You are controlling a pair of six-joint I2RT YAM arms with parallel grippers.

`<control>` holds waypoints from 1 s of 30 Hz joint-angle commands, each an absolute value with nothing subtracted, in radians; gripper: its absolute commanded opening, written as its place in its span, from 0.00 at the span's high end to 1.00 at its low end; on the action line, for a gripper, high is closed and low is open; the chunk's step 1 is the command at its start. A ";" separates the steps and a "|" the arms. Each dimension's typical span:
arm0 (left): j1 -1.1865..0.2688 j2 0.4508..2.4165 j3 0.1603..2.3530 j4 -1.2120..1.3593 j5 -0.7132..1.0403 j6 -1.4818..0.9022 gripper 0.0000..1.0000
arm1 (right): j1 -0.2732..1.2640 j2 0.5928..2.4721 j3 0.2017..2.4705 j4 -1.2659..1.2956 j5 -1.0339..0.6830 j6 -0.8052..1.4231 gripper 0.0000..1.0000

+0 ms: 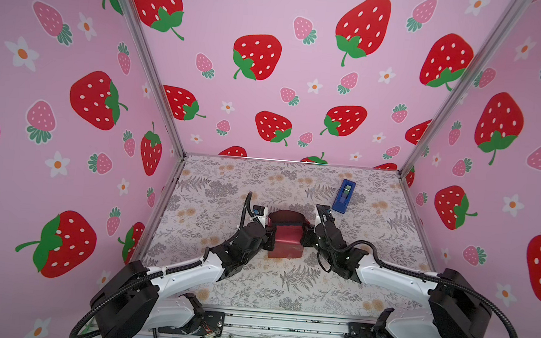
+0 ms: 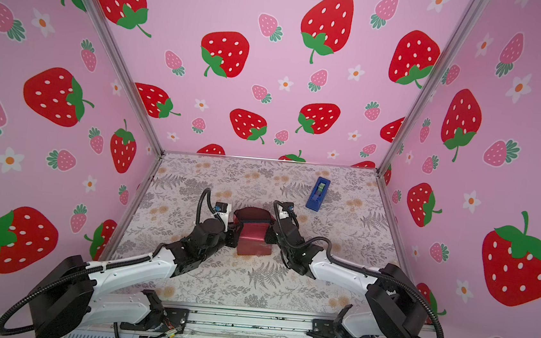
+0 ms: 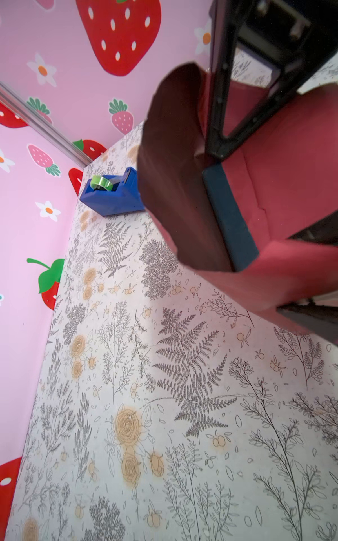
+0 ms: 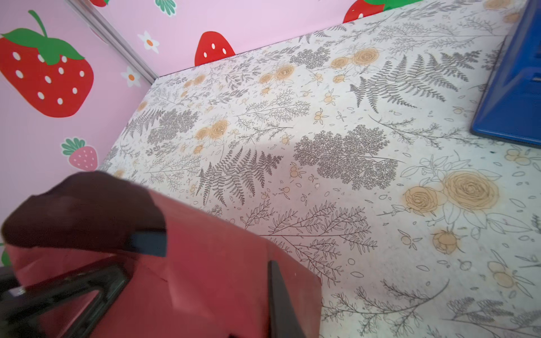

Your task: Wrap the gift box in paper

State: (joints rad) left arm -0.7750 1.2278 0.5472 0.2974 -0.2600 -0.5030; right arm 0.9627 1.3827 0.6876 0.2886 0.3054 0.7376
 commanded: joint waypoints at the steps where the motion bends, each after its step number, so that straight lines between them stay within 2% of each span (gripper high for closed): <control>1: -0.793 1.235 0.606 0.231 -0.248 -0.496 0.75 | 0.986 1.403 0.717 0.201 0.286 0.731 1.00; 7: -0.794 1.239 0.675 0.153 -0.252 -0.487 0.86 | 1.005 1.394 0.784 0.140 0.341 0.701 1.00; 13: -0.795 1.234 0.725 0.101 -0.264 -0.474 0.92 | 1.021 1.375 0.837 0.089 0.396 0.659 1.00; 19: -0.797 1.246 0.741 0.084 -0.274 -0.464 0.93 | 1.027 1.381 0.853 0.067 0.421 0.649 1.00; 28: -0.798 1.263 0.685 0.111 -0.277 -0.491 0.92 | 1.026 1.397 0.763 0.074 0.441 0.718 1.00; 30: -0.798 1.257 0.674 0.116 -0.281 -0.494 0.92 | 1.027 1.387 0.765 0.056 0.451 0.714 0.86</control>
State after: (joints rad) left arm -0.7933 1.2594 0.6888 0.1055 -0.2764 -0.4759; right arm 1.0157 1.3861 0.7776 0.0826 0.4370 0.6888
